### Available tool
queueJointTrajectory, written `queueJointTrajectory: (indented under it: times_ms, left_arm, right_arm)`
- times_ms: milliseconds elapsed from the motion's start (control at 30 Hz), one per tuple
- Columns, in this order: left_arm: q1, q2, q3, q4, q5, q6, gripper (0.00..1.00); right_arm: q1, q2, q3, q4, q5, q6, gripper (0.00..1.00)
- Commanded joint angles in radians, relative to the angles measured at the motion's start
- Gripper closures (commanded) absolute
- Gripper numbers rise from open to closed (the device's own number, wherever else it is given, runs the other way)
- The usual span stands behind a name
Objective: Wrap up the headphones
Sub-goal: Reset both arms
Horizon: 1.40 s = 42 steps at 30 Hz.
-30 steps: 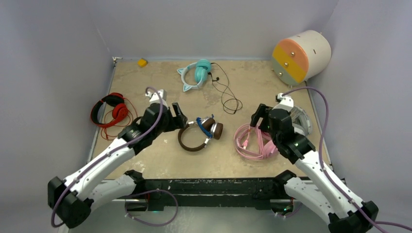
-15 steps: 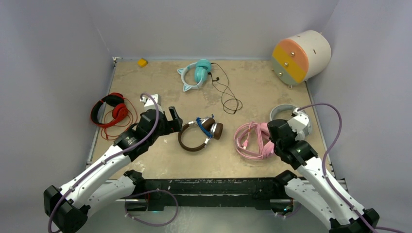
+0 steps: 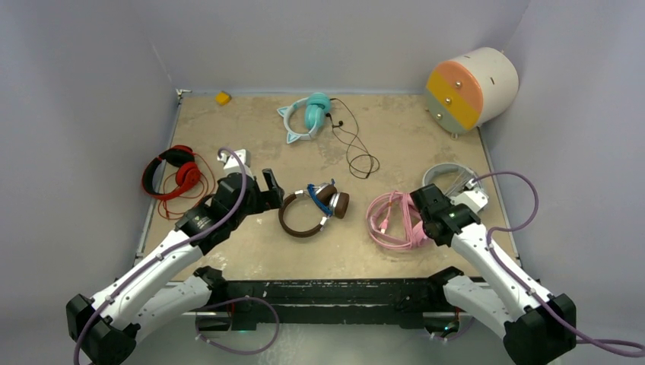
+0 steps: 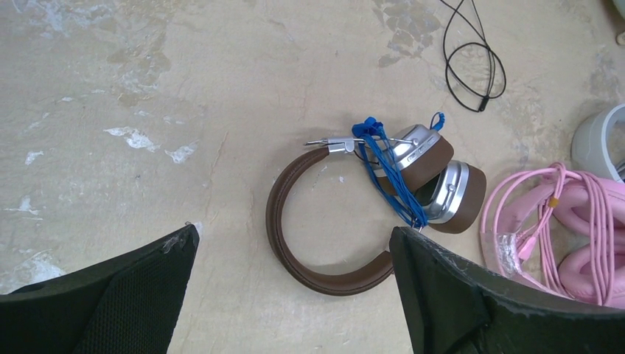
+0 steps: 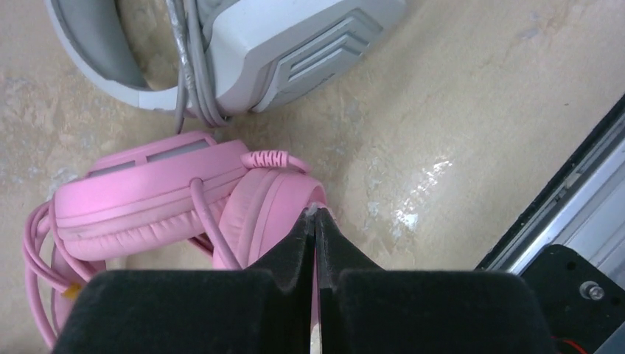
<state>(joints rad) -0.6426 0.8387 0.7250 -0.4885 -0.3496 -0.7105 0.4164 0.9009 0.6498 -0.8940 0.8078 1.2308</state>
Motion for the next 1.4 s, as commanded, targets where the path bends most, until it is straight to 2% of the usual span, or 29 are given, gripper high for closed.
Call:
queueJointTrajectory:
  times_ms: [0,33,167,233,300,367,467,533,600,633,700,733,867,900,967,1000,1100,1133,1200,1233,1367]
  left_arm:
    - [-0.002,-0.034,0.017,0.004,-0.019,0.008,0.00]
    - [-0.003,-0.034,0.015,0.005,-0.022,0.007,0.00]
    - [-0.002,-0.017,0.008,0.017,-0.029,-0.006,0.00]
    - [-0.003,-0.006,0.003,0.030,-0.029,-0.017,0.00]
    - [-0.003,-0.003,-0.007,0.048,-0.037,-0.019,0.00]
    - [-0.004,-0.011,-0.020,0.072,-0.063,-0.003,0.00]
    - [-0.004,-0.030,-0.029,0.097,-0.103,0.030,0.00]
    - [-0.005,-0.040,-0.029,0.116,-0.111,0.075,0.00]
    - [-0.008,-0.064,-0.045,0.179,-0.099,0.166,0.00]
    - [-0.008,-0.077,-0.057,0.204,-0.110,0.184,0.00]
    - [-0.008,-0.109,-0.104,0.292,-0.148,0.237,0.00]
    - [-0.008,-0.122,-0.124,0.345,-0.169,0.272,0.00]
    - [-0.005,-0.127,-0.251,0.581,-0.325,0.396,0.00]
    - [-0.003,-0.106,-0.272,0.637,-0.374,0.443,0.00]
    - [0.010,-0.070,-0.293,0.718,-0.432,0.531,0.00]
    - [0.024,-0.054,-0.296,0.739,-0.436,0.556,0.00]
    - [0.115,-0.017,-0.317,0.824,-0.358,0.562,0.00]
    - [0.164,0.003,-0.330,0.857,-0.312,0.544,0.00]
    - [0.302,0.055,-0.350,0.907,-0.216,0.493,0.00]
    - [0.349,0.092,-0.356,0.932,-0.190,0.481,0.00]
    - [0.462,0.239,-0.395,1.069,-0.133,0.493,0.00]
  right_arm:
    - [-0.006,-0.001,-0.024,0.211,-0.159,-0.100,1.00]
    - [-0.005,0.000,-0.030,0.300,-0.219,-0.192,1.00]
    - [0.015,0.021,-0.005,0.451,-0.457,-0.305,1.00]
    - [0.018,0.021,0.001,0.564,-0.556,-0.436,1.00]
    - [0.018,0.014,0.020,0.550,-0.528,-0.456,1.00]
    - [0.018,-0.012,0.022,0.527,-0.394,-0.482,1.00]
    - [0.016,-0.056,-0.024,0.600,-0.193,-0.524,0.88]
    - [0.016,-0.042,-0.056,0.706,-0.148,-0.609,0.76]
    - [0.016,-0.001,-0.078,0.838,-0.189,-0.764,0.55]
    - [0.016,0.025,-0.081,0.880,-0.211,-0.839,0.52]
    - [0.015,0.077,-0.069,0.924,-0.217,-0.881,0.55]
    - [0.002,0.089,-0.083,0.971,-0.252,-0.884,0.51]
    - [-0.121,0.066,-0.238,1.294,-0.588,-0.895,0.39]
    - [-0.127,0.080,-0.259,1.372,-0.615,-0.922,0.35]
    - [-0.133,0.153,-0.231,1.420,-0.611,-0.964,0.29]
    - [-0.135,0.202,-0.200,1.416,-0.598,-0.984,0.23]
    - [-0.165,0.375,-0.135,1.440,-0.595,-1.031,0.17]
    - [-0.188,0.401,-0.099,1.380,-0.646,-1.024,0.16]
    - [-0.228,0.429,-0.095,1.427,-0.742,-1.074,0.14]
    - [-0.248,0.442,-0.092,1.446,-0.773,-1.085,0.10]
    - [-0.305,0.516,-0.023,1.413,-0.951,-1.105,0.01]
